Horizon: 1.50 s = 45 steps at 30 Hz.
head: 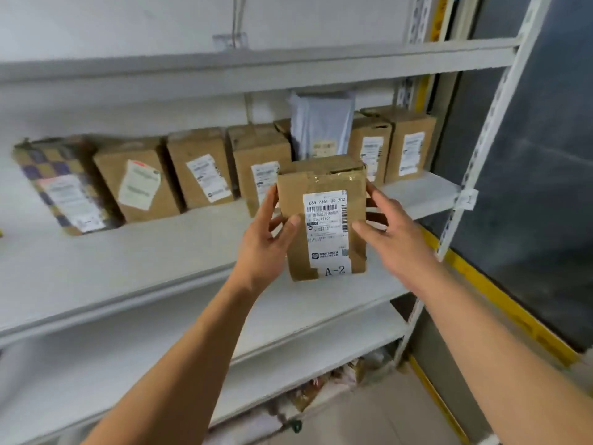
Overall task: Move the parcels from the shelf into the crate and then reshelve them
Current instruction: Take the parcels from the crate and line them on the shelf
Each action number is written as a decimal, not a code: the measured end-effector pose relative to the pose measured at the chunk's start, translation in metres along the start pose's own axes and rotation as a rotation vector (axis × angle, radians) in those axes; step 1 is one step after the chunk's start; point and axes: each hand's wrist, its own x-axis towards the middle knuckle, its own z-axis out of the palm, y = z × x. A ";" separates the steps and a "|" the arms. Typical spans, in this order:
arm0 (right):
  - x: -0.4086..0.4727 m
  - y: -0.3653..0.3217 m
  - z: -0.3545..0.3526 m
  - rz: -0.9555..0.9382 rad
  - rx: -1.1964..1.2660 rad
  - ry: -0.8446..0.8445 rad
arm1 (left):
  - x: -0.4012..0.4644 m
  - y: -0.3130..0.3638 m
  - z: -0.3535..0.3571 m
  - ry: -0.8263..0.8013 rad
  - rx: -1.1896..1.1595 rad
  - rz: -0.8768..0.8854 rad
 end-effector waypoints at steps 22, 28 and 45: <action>0.159 -0.029 0.290 -0.039 -0.052 -0.037 | 0.095 -0.097 -0.219 0.224 0.214 -0.018; 0.163 -0.026 0.304 -0.060 -0.018 0.107 | 0.114 -0.103 -0.218 0.242 0.169 -0.031; 0.093 -0.015 0.220 -0.146 -0.018 0.001 | 0.044 -0.075 -0.173 0.453 0.314 0.013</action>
